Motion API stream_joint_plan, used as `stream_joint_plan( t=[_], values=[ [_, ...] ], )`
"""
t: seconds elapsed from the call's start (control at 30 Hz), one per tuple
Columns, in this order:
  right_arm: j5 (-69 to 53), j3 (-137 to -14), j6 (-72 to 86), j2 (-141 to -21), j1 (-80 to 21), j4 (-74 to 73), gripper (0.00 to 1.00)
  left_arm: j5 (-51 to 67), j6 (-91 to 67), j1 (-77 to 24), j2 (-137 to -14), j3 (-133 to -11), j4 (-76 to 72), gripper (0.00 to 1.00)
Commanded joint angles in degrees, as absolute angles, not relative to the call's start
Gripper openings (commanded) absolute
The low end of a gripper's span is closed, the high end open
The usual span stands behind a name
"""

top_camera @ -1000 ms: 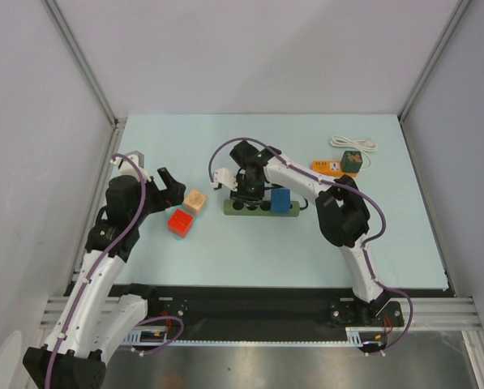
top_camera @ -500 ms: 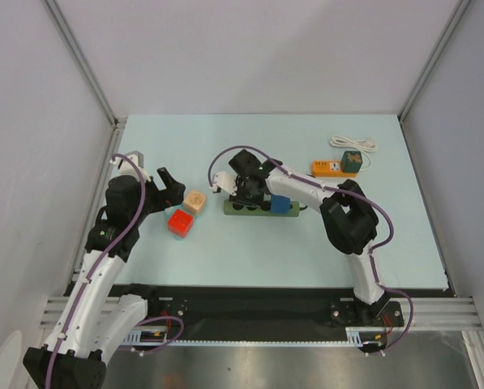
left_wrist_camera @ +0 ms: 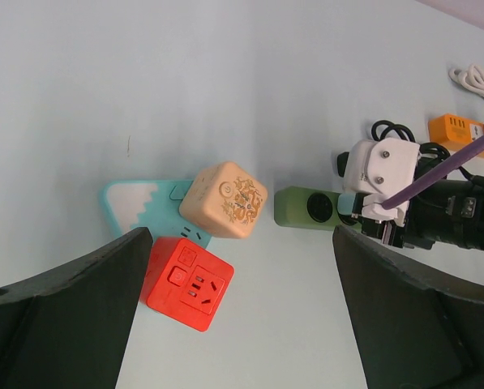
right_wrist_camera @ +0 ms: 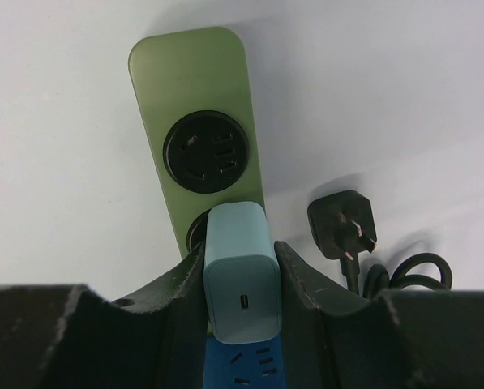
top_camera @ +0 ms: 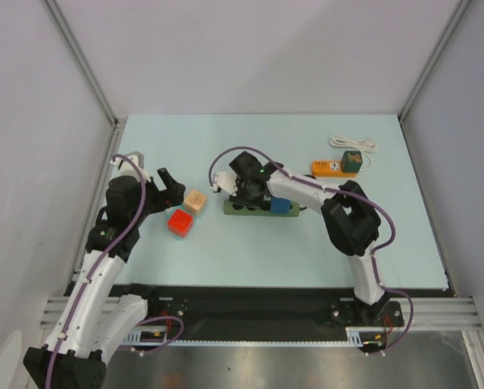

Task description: Insert the plug

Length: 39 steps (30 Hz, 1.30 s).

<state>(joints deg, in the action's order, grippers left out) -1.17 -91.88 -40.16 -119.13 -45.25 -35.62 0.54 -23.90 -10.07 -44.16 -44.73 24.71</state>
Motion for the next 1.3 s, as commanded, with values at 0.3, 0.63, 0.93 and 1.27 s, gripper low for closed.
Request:
stream_joint_plan(
  t=[0.3, 0.63, 0.93, 1.27],
  values=[
    [-0.1, -94.7, -37.9, -126.4, -44.6, -38.1, 0.96, 0.1, -23.1, -9.1, -43.3, -44.6, 23.6, 1.00],
    [-0.3, -97.7, -39.3, -122.2, -46.1, -41.2, 1.00, 0.3, -23.1, -9.1, -43.4, -44.7, 23.3, 1.00],
    [-4.1, -98.0, -36.4, -115.6, -46.4, -40.8, 1.00, 0.7, -23.4, -8.8, -43.2, -44.3, 22.7, 1.00],
    [-5.7, -95.6, -32.4, -109.2, -44.6, -39.6, 0.84, 1.7, -23.6, -8.4, -43.1, -43.8, 22.0, 1.00]
  ],
)
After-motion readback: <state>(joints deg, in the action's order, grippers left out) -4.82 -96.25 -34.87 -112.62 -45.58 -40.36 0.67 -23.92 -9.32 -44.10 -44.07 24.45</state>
